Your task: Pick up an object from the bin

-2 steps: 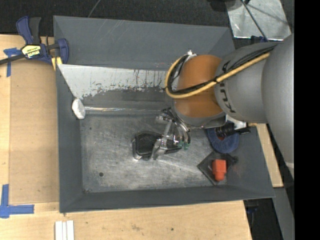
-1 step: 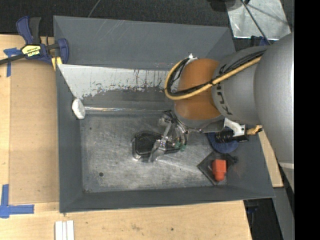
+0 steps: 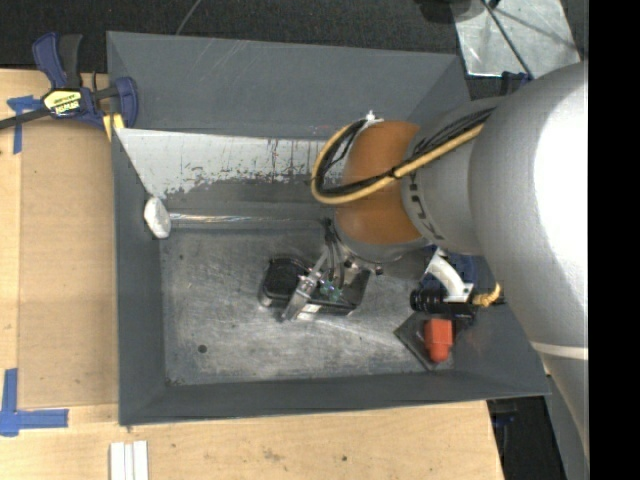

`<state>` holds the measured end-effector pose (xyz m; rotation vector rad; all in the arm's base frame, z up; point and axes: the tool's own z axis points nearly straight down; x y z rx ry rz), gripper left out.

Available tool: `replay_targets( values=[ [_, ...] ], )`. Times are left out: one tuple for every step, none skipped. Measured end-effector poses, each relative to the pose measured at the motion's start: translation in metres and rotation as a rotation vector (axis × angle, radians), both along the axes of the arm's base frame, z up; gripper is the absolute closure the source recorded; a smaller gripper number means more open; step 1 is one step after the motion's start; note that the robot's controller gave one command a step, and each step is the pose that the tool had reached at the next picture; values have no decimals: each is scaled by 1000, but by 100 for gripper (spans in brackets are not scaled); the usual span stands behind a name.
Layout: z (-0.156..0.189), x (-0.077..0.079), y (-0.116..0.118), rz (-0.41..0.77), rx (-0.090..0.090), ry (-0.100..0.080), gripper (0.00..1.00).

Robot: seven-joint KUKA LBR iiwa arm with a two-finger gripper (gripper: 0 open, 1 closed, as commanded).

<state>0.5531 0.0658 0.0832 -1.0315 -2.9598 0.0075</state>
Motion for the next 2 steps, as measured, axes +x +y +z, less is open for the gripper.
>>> replay_targets(
  values=[
    [0, -1, 3, 3, 4, 4, 100],
    [116, -1, 2, 5, 2, -11, 100]
  ],
)
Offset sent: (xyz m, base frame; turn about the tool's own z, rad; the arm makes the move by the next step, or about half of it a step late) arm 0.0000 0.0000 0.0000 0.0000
